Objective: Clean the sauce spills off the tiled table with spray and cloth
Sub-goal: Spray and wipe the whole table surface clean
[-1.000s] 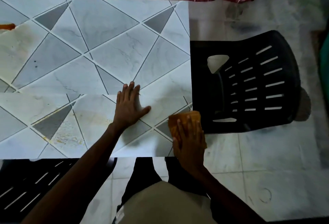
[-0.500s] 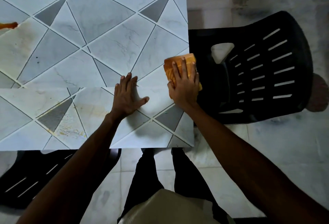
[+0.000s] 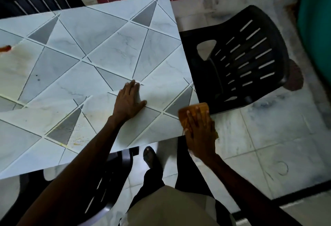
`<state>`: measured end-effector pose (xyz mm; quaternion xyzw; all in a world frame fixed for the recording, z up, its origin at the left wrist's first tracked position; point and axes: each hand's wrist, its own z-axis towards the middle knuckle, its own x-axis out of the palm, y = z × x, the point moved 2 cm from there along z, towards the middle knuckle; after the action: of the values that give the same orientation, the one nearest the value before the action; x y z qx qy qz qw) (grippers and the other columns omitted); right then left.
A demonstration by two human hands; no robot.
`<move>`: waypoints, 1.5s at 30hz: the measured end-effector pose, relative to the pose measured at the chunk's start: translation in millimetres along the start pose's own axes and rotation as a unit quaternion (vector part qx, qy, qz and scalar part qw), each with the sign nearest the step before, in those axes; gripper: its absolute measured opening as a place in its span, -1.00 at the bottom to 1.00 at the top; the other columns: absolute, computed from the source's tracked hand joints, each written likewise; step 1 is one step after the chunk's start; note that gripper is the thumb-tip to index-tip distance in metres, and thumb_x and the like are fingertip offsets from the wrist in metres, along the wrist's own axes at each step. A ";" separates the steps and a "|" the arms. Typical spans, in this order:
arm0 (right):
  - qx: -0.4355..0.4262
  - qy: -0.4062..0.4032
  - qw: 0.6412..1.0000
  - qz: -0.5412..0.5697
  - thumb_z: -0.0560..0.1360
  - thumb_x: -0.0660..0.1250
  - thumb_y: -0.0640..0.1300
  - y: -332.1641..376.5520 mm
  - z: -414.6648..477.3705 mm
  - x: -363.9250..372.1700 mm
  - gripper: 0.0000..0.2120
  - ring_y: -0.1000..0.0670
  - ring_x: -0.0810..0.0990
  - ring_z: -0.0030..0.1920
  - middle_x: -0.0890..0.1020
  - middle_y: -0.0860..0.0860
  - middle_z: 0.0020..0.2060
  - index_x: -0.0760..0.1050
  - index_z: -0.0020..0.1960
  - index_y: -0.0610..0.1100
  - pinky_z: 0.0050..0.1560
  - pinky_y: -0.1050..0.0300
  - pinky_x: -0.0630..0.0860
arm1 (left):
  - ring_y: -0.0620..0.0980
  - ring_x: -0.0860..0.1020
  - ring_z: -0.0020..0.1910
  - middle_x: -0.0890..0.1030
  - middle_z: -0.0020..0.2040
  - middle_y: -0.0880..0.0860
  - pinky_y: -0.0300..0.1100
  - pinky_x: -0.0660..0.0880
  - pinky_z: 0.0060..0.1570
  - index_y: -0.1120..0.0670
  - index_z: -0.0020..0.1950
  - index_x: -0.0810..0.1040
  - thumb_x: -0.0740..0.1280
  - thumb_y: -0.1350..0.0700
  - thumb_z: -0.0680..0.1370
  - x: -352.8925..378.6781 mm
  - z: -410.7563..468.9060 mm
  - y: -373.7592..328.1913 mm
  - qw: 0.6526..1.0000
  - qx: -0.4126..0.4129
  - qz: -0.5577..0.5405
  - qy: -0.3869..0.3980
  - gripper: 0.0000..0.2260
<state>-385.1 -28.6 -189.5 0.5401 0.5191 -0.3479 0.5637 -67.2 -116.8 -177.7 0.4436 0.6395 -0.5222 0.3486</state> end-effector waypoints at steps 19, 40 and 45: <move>0.004 0.023 1.000 0.014 0.60 0.05 0.09 34.3 -0.6 1.5 -0.41 -0.24 0.15 0.58 0.20 -0.09 0.59 0.02 0.61 0.11 0.46 -0.39 0.19 | 0.17 0.24 0.52 0.26 0.56 0.11 0.15 0.25 0.44 0.13 0.54 0.28 0.20 -0.19 0.51 -2.7 -53.3 57.9 0.999 0.017 -0.013 0.033 -0.33; -0.188 0.064 0.976 -0.084 0.58 0.13 0.06 44.7 123.7 -18.9 -0.45 -0.24 0.18 0.56 0.26 0.00 0.58 0.23 0.57 0.12 0.49 -0.29 0.18 | 0.20 0.17 0.56 0.21 0.58 0.11 0.21 0.18 0.43 0.15 0.54 0.30 0.03 -0.11 0.45 -17.8 -63.5 51.6 0.994 0.017 -0.103 0.042 -0.31; -0.285 0.077 0.953 -0.067 0.54 0.17 0.04 136.7 109.7 3.4 -0.41 -0.25 0.17 0.56 0.23 0.04 0.59 0.21 0.57 0.17 0.49 -0.31 0.14 | 0.06 0.14 0.57 0.16 0.59 0.03 0.13 0.12 0.52 0.11 0.56 0.26 0.05 -0.01 0.49 -30.0 -65.5 50.8 0.993 -0.002 -0.093 0.075 -0.38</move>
<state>-231.0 -110.6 -172.3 0.3459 0.6735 -0.1804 0.6278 -7.9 -55.8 -154.9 0.4197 0.7033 -0.5164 0.2502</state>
